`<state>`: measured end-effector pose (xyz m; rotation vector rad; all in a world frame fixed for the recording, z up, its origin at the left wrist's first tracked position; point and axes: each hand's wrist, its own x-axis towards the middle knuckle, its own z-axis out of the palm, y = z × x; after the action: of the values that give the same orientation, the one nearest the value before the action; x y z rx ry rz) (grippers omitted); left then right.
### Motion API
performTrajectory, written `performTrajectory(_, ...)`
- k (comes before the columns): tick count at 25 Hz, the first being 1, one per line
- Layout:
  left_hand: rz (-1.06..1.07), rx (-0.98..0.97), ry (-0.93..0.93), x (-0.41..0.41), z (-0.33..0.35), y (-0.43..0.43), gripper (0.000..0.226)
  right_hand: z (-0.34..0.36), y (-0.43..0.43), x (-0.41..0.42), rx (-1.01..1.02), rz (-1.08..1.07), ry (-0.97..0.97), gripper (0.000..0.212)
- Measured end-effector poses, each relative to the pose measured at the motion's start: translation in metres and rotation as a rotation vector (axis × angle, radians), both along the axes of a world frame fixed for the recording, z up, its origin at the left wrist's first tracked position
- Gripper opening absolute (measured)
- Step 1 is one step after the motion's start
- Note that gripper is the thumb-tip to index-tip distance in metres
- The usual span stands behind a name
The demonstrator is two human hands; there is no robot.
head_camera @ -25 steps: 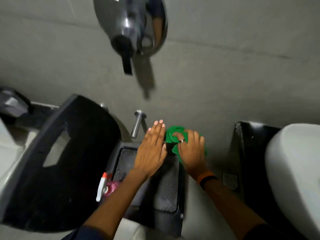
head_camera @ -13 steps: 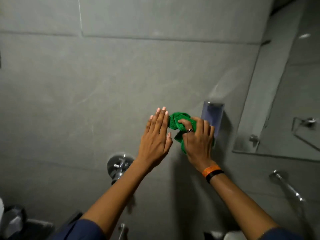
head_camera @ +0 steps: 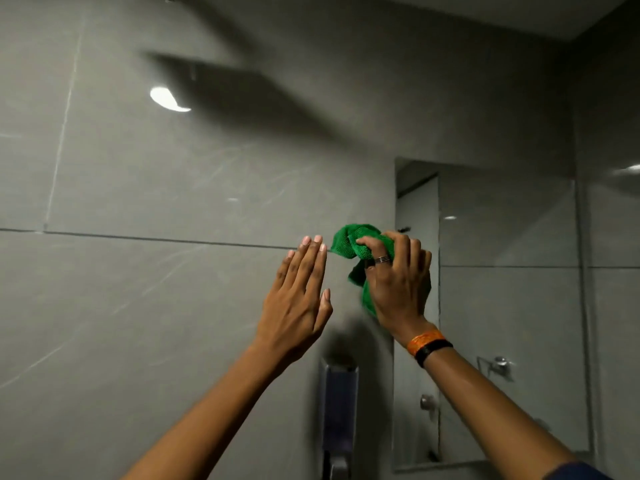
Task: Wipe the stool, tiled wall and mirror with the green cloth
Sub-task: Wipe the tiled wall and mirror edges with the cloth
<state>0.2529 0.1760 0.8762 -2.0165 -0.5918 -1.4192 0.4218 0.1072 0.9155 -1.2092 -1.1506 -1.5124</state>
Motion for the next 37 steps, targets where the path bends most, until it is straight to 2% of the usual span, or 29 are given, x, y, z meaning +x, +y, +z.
performTrajectory(4,-0.052,0.077,-0.018,0.031,0.045,0.013,0.064,0.081,0.0,0.038,0.203,-0.034,-0.021,0.047)
performTrajectory(5,-0.064,0.092,-0.028,0.037,0.052,0.017,0.064,0.099,0.002,0.05,0.139,-0.063,-0.025,0.048)
performTrajectory(7,-0.078,0.116,-0.035,0.049,0.06,0.024,0.064,0.115,0.012,0.072,-0.224,-0.08,0.117,0.06)
performTrajectory(8,-0.079,0.118,-0.033,0.054,0.061,0.027,0.064,0.114,0.02,0.08,-0.402,0.016,0.247,0.068)
performTrajectory(9,-0.079,0.12,-0.023,0.059,0.061,0.031,0.064,0.111,0.029,0.085,-0.489,0.163,0.362,0.077)
performTrajectory(11,-0.07,0.13,0.013,0.072,0.06,0.04,0.064,0.102,0.047,0.087,-0.387,0.371,0.439,0.092)
performTrajectory(12,-0.062,0.137,0.032,0.08,0.061,0.044,0.064,0.1,0.055,0.086,-0.302,0.368,0.423,0.094)
performTrajectory(16,-0.061,0.145,0.011,0.109,0.075,0.061,0.065,0.104,0.078,0.1,-0.134,-0.047,0.164,0.069)
performTrajectory(22,-0.044,0.2,-0.063,0.147,0.094,0.064,0.064,0.148,0.083,0.137,-0.057,-0.07,0.07,0.057)
performTrajectory(28,0.027,0.171,-0.114,0.17,0.102,0.061,0.066,0.176,0.072,0.186,0.02,-0.049,0.193,0.057)
performTrajectory(37,0.05,0.19,-0.103,0.183,0.101,0.065,0.067,0.174,0.041,0.278,0.048,-0.058,0.367,0.057)
